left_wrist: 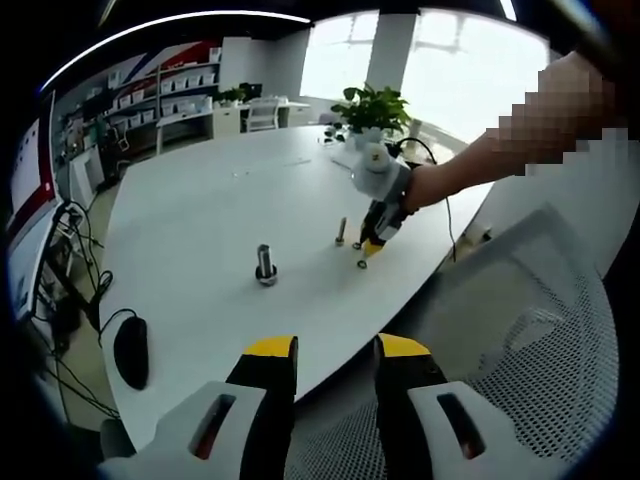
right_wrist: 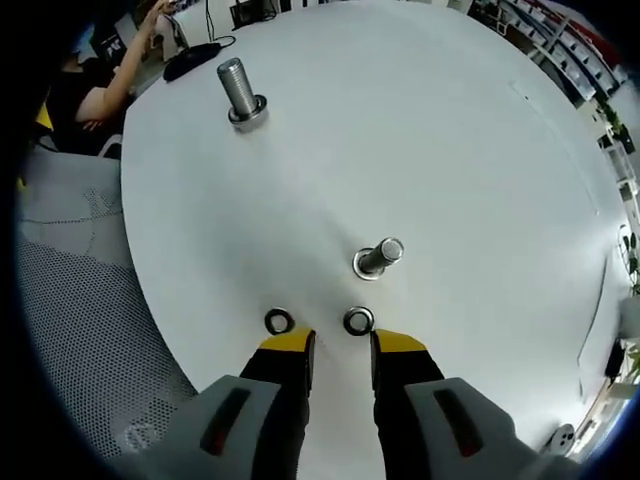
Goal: Place the washer onto the threaded stud by aligning its center hole with the stud, sliding it down to the base, and recovering from edge contact or off-axis alignment until the washer reaches the visible bottom stop.
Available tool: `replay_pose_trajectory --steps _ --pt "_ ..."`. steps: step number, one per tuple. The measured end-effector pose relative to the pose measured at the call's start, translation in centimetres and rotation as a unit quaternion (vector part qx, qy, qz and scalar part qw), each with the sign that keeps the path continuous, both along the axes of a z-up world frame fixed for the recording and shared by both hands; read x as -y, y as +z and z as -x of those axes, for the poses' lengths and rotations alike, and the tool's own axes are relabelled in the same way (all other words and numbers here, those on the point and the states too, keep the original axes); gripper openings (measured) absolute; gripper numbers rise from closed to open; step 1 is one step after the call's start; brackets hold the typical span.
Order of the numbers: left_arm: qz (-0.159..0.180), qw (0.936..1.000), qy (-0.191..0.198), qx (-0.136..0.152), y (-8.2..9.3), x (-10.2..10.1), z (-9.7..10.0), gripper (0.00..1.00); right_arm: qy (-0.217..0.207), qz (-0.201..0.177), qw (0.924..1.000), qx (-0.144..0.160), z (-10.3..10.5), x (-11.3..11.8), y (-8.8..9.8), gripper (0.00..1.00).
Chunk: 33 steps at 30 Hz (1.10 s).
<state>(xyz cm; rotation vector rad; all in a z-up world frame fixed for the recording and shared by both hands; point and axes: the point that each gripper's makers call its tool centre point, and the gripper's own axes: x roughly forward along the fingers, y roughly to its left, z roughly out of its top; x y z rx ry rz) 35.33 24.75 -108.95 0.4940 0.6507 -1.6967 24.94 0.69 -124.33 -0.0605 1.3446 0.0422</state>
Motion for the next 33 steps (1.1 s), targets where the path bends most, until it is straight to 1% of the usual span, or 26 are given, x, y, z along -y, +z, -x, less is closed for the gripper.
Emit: replay_pose_trajectory --steps 2,3,6,10,12,14,17,19,22,27,30,33 --pt "0.001 1.0000 0.002 -0.001 0.0 0.0 -0.1 0.29 0.001 -0.001 1.0000 0.002 0.3 0.5 -0.5 0.25" --pt "0.001 1.0000 0.002 -0.001 -0.1 0.0 -0.1 0.29 0.000 -0.002 1.0000 0.003 0.3 0.5 -0.4 0.25" --pt "0.000 1.0000 0.002 -0.001 0.0 0.0 -0.1 0.29 -0.002 -0.004 1.0000 0.003 0.1 -0.1 0.3 0.24" --pt "-0.003 1.0000 0.001 0.000 -0.3 0.0 -0.1 0.29 -0.007 0.001 0.9999 0.008 0.2 0.4 0.0 0.24" --pt "-0.003 1.0000 0.001 0.000 -0.2 0.0 -0.1 0.29 -0.010 -0.002 0.9999 0.008 -0.3 0.1 0.7 0.24" --pt "-0.005 1.0000 0.001 0.000 -0.2 -0.1 -0.1 0.29 -0.012 -0.004 0.9999 0.009 0.0 0.9 -0.1 0.23" --pt "-0.005 1.0000 0.001 0.000 -0.3 -0.1 -0.1 0.29 -0.014 -0.005 0.9999 0.009 0.0 1.2 -0.3 0.22" --pt "-0.006 1.0000 0.001 0.000 -0.2 -0.1 0.0 0.29 -0.002 -0.003 0.9999 0.010 0.0 1.1 -0.2 0.22" --pt "-0.006 1.0000 0.000 0.001 -0.2 0.0 0.0 0.28 0.004 -0.004 1.0000 0.007 -0.2 1.1 -0.2 0.21" --pt "-0.009 1.0000 -0.001 0.001 -0.3 -0.1 0.0 0.28 0.007 -0.001 1.0000 -0.001 -0.4 1.3 -0.3 0.18" --pt "-0.011 0.9999 -0.001 0.001 -0.5 -0.2 0.0 0.28 0.027 0.003 0.9996 -0.005 -0.6 1.2 -0.2 0.16" --pt "-0.013 0.9999 -0.002 0.001 -0.6 -0.2 0.0 0.28 0.021 0.002 0.9997 -0.009 -0.6 1.3 -0.2 0.16"
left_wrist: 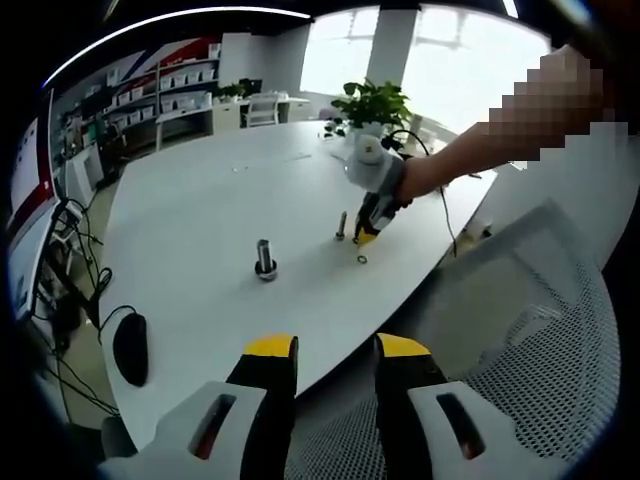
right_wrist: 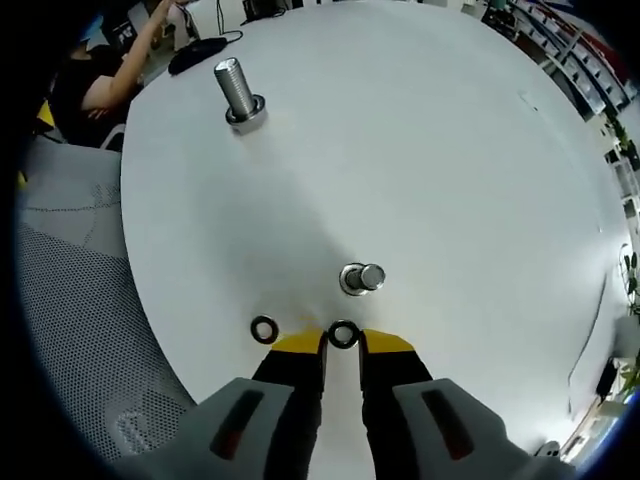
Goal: Place the washer onto the threaded stud by aligning its center hole with the stud, sliding it down to the base, and recovering from edge contact or off-axis alignment until the washer reaches the visible bottom stop.
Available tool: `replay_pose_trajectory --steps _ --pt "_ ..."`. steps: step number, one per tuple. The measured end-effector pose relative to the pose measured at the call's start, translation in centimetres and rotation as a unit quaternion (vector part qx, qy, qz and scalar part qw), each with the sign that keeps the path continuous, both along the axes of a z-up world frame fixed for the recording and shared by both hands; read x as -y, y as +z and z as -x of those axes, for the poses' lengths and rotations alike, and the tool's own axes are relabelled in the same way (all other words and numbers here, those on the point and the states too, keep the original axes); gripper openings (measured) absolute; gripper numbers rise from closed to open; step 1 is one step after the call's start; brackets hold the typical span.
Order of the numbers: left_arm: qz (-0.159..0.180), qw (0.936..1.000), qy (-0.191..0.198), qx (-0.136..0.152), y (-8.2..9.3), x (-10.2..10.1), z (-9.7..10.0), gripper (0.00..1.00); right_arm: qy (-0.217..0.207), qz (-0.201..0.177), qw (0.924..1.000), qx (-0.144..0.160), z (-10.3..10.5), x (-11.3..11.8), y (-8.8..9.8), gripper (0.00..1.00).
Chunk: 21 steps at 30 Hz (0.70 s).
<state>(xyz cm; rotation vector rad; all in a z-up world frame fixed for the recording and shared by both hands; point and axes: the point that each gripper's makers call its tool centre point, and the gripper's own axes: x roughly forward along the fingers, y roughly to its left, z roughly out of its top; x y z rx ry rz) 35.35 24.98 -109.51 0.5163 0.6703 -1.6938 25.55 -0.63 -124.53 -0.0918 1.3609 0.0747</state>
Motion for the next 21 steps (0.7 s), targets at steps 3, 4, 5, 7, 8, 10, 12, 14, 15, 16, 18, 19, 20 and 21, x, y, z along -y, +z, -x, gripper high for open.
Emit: replay_pose_trajectory --steps 3,4,5,7,8,10,12,14,15,16,18,19,20,21 --pt "0.001 1.0000 0.001 0.000 0.10 0.07 -0.03 0.28 0.001 -0.002 1.0000 -0.005 -0.04 -0.11 0.15 0.15" --pt "0.002 1.0000 0.001 0.001 0.13 0.12 -0.04 0.28 0.003 -0.003 1.0000 -0.007 -0.10 -0.13 0.15 0.15" --pt "0.001 1.0000 0.001 0.001 0.08 0.10 -0.07 0.28 0.002 -0.003 1.0000 -0.009 -0.13 -0.14 0.15 0.15" --pt "0.001 1.0000 0.002 0.001 0.03 0.08 -0.08 0.28 0.003 -0.001 0.9999 -0.012 -0.08 -0.11 0.09 0.15" --pt "0.001 1.0000 0.002 0.001 0.04 0.09 -0.07 0.28 0.005 0.000 0.9999 -0.013 -0.10 -0.11 0.08 0.15" --pt "0.001 1.0000 0.002 0.001 0.06 0.12 -0.05 0.28 0.009 0.003 0.9998 -0.020 -0.25 -0.26 0.11 0.15" --pt "0.000 1.0000 0.001 0.001 0.03 0.09 -0.02 0.28 0.000 0.004 0.9997 -0.026 -0.18 -0.34 0.18 0.15" --pt "-0.001 1.0000 0.001 0.001 -0.03 0.05 -0.02 0.28 -0.016 0.004 0.9994 -0.030 0.21 -0.42 0.29 0.15" --pt "-0.001 1.0000 0.001 0.002 -0.03 0.04 -0.02 0.28 -0.017 0.006 0.9993 -0.033 0.18 -0.44 0.27 0.15" --pt "-0.001 1.0000 0.002 0.001 -0.01 0.02 0.01 0.28 -0.018 0.008 0.9992 -0.035 0.20 -0.51 0.28 0.15" --pt "-0.002 1.0000 0.002 0.002 -0.04 -0.01 -0.02 0.28 -0.023 0.014 0.9988 -0.042 0.24 -0.43 0.29 0.15" --pt "-0.002 1.0000 0.001 0.002 -0.04 -0.01 -0.03 0.28 -0.032 0.013 0.9983 -0.046 0.27 -0.30 0.32 0.15" --pt "-0.003 1.0000 0.001 0.002 -0.04 0.00 0.00 0.28 -0.038 0.014 0.9982 -0.045 0.25 -0.34 0.32 0.15" --pt "-0.003 1.0000 0.001 0.002 -0.07 0.00 -0.01 0.28 -0.036 0.015 0.9981 -0.048 0.36 -0.43 0.32 0.15"
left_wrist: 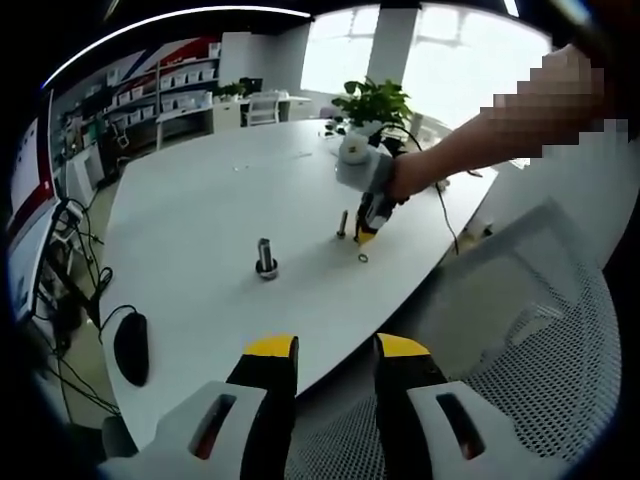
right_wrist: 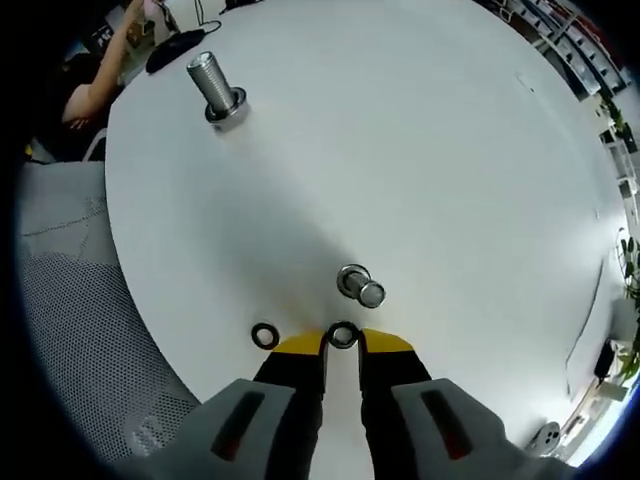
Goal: Place the washer onto the threaded stud by aligning its center hole with the stud, sliding it down to the base, and recovering from edge contact or off-axis alignment until the washer reaches the visible bottom stop.
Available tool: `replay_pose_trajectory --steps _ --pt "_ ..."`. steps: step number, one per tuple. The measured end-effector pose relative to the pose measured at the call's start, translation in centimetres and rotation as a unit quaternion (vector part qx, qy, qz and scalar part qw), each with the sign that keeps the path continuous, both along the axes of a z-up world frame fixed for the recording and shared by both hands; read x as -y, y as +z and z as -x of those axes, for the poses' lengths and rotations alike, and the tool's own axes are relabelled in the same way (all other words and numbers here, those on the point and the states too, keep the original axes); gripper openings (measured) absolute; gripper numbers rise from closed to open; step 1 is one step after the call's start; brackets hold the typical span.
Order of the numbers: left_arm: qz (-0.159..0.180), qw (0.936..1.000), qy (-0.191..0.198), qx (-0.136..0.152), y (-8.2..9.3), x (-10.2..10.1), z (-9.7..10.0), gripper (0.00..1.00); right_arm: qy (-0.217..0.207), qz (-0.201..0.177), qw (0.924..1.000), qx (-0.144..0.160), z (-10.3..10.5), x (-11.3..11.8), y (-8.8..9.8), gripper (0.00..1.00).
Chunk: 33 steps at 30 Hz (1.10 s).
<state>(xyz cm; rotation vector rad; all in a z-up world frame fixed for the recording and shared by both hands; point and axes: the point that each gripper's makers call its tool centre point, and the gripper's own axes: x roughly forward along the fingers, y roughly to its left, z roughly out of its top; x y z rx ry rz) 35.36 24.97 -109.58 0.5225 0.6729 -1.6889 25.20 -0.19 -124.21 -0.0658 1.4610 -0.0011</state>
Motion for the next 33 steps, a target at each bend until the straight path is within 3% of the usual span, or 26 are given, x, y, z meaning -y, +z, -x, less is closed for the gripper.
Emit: replay_pose_trajectory --steps 6,23,33 --pt "0.000 1.0000 0.000 0.000 0.0 0.0 0.0 0.28 0.000 0.002 1.0000 -0.005 0.1 0.0 0.1 0.15" --pt "0.001 1.0000 -0.004 -0.001 0.0 0.0 0.1 0.28 -0.036 0.012 0.9983 0.045 0.3 -0.3 0.3 0.14" --pt "0.004 1.0000 -0.006 -0.003 0.2 0.0 0.2 0.28 -0.053 0.008 0.9973 0.049 0.7 -0.8 1.2 0.14"
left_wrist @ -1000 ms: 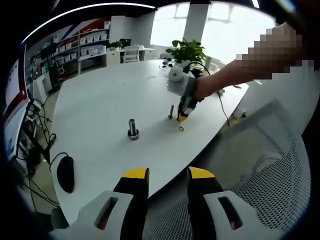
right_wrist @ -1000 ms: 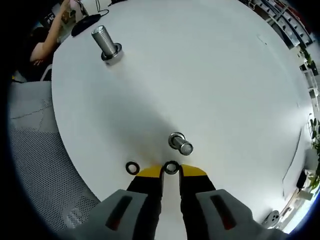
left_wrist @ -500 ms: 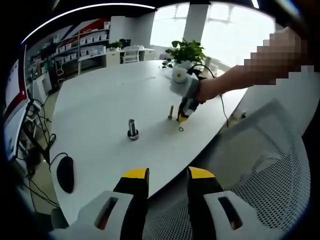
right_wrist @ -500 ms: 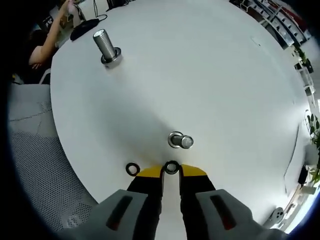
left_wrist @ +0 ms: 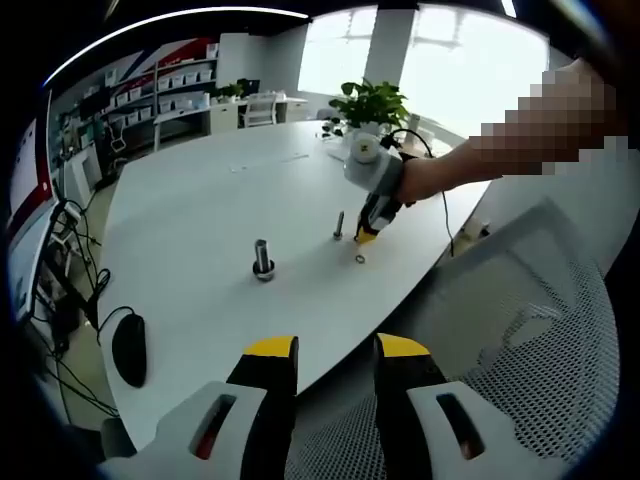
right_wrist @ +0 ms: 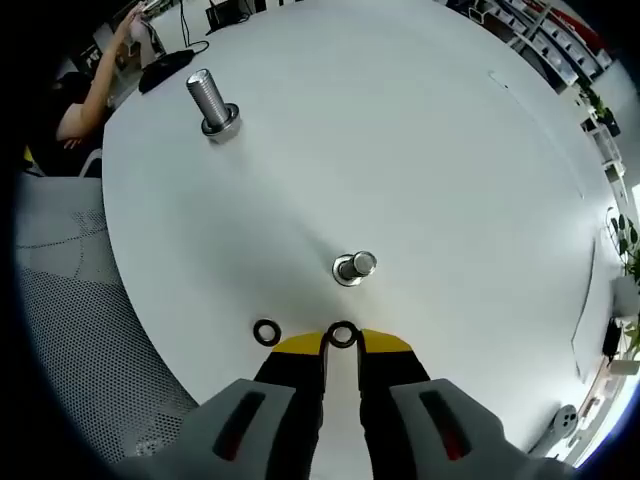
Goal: Place the washer onto the threaded stud by aligning its center hole with the stud, sliding it down to the base, and recovering from edge contact or off-axis alignment until the washer reaches the visible bottom stop.
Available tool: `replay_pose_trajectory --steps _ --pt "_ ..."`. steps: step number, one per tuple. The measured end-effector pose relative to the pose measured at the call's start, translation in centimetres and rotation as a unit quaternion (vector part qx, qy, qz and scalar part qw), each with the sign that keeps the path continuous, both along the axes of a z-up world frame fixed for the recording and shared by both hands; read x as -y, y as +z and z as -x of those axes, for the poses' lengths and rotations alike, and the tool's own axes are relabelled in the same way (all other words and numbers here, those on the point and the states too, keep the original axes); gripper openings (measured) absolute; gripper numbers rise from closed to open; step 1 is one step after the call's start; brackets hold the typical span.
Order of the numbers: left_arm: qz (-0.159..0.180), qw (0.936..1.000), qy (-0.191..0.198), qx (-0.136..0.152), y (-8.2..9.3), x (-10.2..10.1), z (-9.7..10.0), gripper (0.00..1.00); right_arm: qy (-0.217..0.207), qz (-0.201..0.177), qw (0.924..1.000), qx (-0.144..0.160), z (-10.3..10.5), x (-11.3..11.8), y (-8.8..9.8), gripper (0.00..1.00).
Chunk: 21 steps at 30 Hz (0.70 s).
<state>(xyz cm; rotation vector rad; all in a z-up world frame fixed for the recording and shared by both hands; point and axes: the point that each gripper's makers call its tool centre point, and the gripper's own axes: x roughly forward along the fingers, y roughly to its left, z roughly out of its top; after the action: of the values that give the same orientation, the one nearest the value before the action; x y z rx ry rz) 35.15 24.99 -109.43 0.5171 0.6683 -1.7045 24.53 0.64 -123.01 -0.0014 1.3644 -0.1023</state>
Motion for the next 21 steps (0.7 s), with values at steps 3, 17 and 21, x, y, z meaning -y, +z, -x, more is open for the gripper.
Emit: replay_pose_trajectory --steps 3,17,21 --pt "-0.001 1.0000 -0.004 0.000 0.0 0.0 0.1 0.28 -0.001 -0.002 1.0000 0.007 0.0 -0.1 0.6 0.14" --pt "0.005 1.0000 -0.003 0.000 0.0 0.1 0.0 0.28 0.000 -0.001 0.9985 0.055 -1.8 -0.3 4.8 0.14" --pt "0.007 1.0000 -0.003 -0.001 0.2 0.2 0.0 0.28 0.009 0.004 0.9979 0.063 -2.8 0.2 5.2 0.14"
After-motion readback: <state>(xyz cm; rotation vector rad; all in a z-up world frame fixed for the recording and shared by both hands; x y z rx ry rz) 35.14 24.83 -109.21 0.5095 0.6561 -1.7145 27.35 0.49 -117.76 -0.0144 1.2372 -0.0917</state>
